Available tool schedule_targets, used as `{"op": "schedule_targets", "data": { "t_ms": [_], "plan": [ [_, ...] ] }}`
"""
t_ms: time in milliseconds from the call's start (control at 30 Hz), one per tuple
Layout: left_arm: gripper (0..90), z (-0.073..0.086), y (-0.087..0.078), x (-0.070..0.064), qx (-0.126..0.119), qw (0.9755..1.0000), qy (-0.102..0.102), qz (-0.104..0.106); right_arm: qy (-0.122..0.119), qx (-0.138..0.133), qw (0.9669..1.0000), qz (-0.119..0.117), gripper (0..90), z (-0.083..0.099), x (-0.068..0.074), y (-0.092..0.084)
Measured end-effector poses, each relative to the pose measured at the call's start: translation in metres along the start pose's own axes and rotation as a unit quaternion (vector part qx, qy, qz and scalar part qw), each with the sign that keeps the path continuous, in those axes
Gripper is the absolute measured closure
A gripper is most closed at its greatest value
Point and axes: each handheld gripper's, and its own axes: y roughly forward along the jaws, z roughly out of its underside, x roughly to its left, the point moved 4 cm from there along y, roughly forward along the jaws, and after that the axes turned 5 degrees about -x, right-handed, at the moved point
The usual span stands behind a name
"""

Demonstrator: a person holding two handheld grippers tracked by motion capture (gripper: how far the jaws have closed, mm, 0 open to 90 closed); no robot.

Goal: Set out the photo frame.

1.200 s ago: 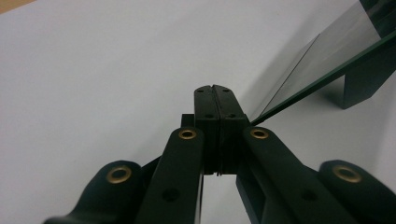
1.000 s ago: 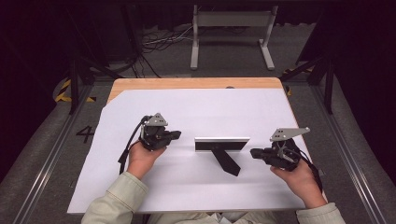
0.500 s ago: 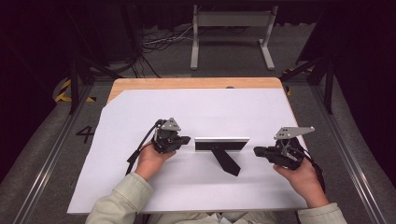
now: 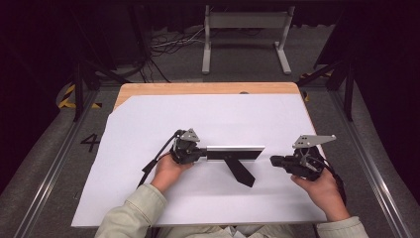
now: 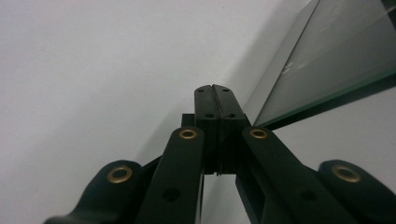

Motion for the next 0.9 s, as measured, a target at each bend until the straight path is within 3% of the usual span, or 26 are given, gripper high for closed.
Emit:
{"op": "schedule_targets", "data": {
  "t_ms": [200, 600, 900],
  "plan": [
    [89.9, 0.0010, 0.0052, -0.0007, 0.004, 0.9999, 0.014, 0.007, -0.001, 0.002, 1.0000, -0.002, 85.2, 0.0008, 0.0004, 0.0017],
    [90.0, 0.0020, 0.0066, -0.0014, 0.015, 0.9997, -0.007, 0.020, 0.001, -0.004, 1.0000, -0.003, 85.1, -0.0003, 0.0001, -0.0010],
    [90.0, 0.0034, 0.0076, -0.0067, 0.024, 0.9988, -0.002, 0.042, 0.001, -0.009, 1.0000, 0.001, 85.2, -0.0021, -0.0010, -0.0035]
  ]
}}
